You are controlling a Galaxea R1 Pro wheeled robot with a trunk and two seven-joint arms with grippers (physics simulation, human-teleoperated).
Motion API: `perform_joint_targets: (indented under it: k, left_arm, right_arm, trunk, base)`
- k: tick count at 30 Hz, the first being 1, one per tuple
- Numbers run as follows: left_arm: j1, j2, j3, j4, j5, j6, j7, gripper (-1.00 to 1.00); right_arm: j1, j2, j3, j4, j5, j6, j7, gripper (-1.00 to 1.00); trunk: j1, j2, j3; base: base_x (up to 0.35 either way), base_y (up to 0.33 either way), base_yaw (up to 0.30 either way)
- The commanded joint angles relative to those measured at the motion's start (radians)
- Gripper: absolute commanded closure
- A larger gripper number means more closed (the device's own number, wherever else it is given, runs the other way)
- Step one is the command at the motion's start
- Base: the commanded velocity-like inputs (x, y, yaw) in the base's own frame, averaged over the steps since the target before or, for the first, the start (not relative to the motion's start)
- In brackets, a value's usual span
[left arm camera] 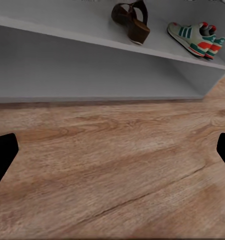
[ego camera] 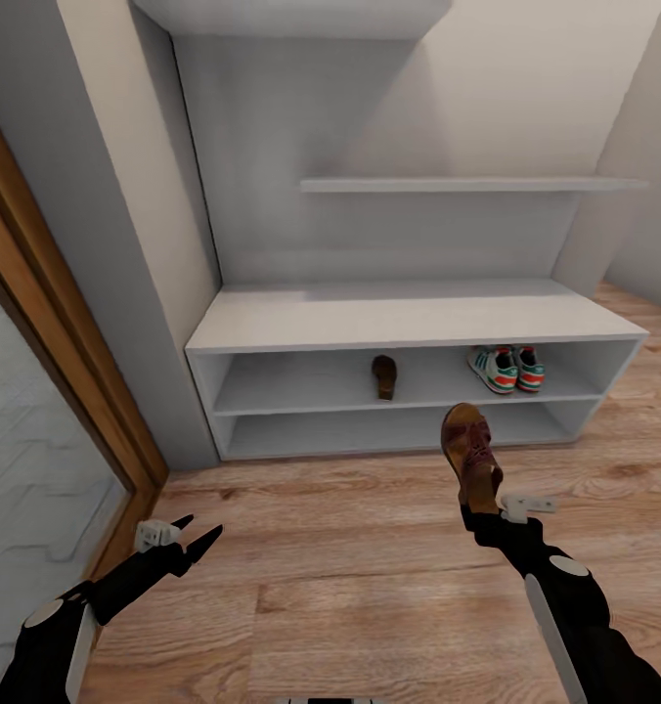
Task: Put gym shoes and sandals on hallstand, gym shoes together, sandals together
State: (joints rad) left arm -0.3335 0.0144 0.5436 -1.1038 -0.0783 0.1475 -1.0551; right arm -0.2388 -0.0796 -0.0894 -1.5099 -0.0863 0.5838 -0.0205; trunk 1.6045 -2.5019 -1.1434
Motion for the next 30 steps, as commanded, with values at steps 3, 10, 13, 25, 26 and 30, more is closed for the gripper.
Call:
perform_joint_targets:
  k: [3, 10, 13, 25, 26, 30]
  left_arm:
    - [-0.001, -0.001, 0.002, -0.001, -0.003, 0.011, -0.006, -1.0]
    - [-0.001, -0.001, 0.002, -0.002, -0.003, 0.011, -0.006, -1.0]
    - [-0.001, -0.001, 0.002, -0.003, -0.003, 0.011, -0.008, -1.0]
    - [-0.001, -0.001, -0.004, -0.005, -0.003, 0.025, -0.175, -1.0]
    - [-0.002, -0.001, -0.004, -0.007, -0.003, 0.027, -0.191, -1.0]
    - [-0.008, -0.001, -0.013, -0.044, -0.003, 0.055, -0.24, -1.0]
  right_arm:
    - [0.0, 0.0, 0.0, -0.002, -0.009, 0.005, -0.002, 1.0]
    - [0.0, 0.001, 0.003, -0.001, -0.009, 0.005, -0.003, 1.0]
    - [0.0, 0.001, 0.002, -0.001, -0.009, 0.005, -0.003, 1.0]
    - [0.0, 0.003, 0.005, 0.004, -0.009, 0.004, -0.002, 1.0]
    - [0.0, 0.003, 0.005, 0.004, -0.009, 0.004, -0.002, 1.0]
    - [0.0, 0.005, 0.019, 0.005, -0.008, 0.005, -0.004, 1.0]
  trunk:
    - [0.0, 0.0, -0.001]
    - [0.0, 0.0, -0.001]
    - [0.0, 0.0, -0.001]
    - [0.0, 0.0, -0.001]
    - [0.0, 0.0, -0.001]
    - [0.0, 0.0, -0.001]
  base:
    - [0.0, 0.247, 0.0]
    - [0.0, 0.033, 0.0]
    - [0.0, 0.0, 0.0]
    - [0.0, 0.0, 0.0]
    - [0.0, 0.0, 0.0]
    - [0.0, 0.0, 0.0]
